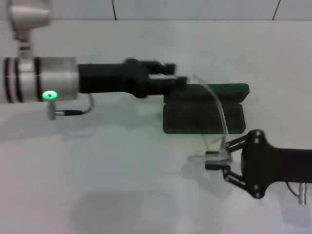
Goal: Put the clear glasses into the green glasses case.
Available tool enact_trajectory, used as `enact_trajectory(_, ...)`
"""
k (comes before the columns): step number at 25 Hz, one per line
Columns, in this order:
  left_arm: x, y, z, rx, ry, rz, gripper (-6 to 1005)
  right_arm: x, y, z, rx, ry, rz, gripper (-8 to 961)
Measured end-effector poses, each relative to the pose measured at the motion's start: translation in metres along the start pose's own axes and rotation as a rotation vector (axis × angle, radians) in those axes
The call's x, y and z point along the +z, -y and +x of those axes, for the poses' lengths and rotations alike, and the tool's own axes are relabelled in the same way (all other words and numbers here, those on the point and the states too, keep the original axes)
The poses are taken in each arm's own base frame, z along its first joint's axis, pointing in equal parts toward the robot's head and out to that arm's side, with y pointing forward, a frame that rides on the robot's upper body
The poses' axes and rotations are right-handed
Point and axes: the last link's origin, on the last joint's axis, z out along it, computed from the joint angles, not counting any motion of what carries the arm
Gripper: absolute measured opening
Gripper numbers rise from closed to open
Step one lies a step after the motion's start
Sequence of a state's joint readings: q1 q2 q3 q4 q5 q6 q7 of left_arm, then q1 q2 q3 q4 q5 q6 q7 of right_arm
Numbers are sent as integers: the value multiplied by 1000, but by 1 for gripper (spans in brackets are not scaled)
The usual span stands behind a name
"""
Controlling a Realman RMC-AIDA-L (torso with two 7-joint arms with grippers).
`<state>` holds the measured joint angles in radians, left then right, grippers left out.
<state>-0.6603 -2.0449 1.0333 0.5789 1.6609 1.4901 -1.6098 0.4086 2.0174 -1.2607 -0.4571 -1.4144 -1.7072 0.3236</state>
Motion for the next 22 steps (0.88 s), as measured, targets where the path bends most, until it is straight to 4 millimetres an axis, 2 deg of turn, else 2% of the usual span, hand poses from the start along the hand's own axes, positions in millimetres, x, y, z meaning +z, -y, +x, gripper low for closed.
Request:
enact_trajectory(4,-27,8,-14,137,-100,117,638,-8,7,-13,41,87,47,119)
enact_trajectory(6,-30,8,-19,168,-114,142,638,-10,12,-21,94,142,54,119)
enact_trajectory(7,-30,7,-30,244,-130,177,638,-10,13,-23,112,156,56,119)
enact_trajectory(13,-7,-4,-46,409,-136,123,638,-2,37,-42,351,299,44,119)
enact_trajectory(17,11,-11,-45,494,-127,64,638,7,51,-47,524,333,-18,120)
enact_trajectory(22,27,-20,-42,547,-148,9,638,18,56,-47,652,346,-58,120)
